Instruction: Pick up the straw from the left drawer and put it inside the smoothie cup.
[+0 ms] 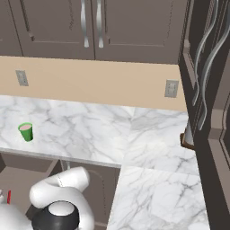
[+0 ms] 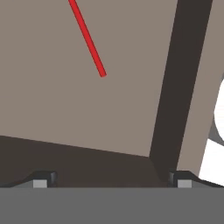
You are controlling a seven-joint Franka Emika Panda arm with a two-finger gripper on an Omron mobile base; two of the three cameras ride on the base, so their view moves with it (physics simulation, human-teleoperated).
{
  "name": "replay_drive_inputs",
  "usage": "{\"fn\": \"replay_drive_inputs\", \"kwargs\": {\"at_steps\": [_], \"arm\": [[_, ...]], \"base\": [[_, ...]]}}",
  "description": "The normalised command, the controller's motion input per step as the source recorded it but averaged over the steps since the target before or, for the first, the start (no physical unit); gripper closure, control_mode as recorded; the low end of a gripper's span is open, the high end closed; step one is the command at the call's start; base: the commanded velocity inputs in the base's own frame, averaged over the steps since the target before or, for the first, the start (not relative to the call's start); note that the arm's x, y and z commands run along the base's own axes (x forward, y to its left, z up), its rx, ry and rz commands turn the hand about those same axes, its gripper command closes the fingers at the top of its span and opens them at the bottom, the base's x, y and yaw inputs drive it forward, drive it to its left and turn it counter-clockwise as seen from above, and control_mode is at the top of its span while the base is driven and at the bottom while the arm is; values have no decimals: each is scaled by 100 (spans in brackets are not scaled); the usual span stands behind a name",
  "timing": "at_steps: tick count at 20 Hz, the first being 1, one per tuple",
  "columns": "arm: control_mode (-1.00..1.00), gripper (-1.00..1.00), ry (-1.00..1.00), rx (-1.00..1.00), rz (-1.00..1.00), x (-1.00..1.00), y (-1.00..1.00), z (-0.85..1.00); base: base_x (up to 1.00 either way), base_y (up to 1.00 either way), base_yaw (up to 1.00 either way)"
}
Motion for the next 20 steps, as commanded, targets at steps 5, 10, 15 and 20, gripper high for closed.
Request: {"fn": "replay_drive_inputs", "kwargs": {"at_steps": [5,10,15,20], "arm": [[-100,-100,-1,0,0,73,0,8],[-100,-100,0,0,4,46,-1,-9],[-100,-100,0,-7,1,47,17,-22],[-100,-100,0,-10,4,28,21,-23]], "base": [[0,0,0],[0,0,0],[0,0,0],[0,0,0]]}}
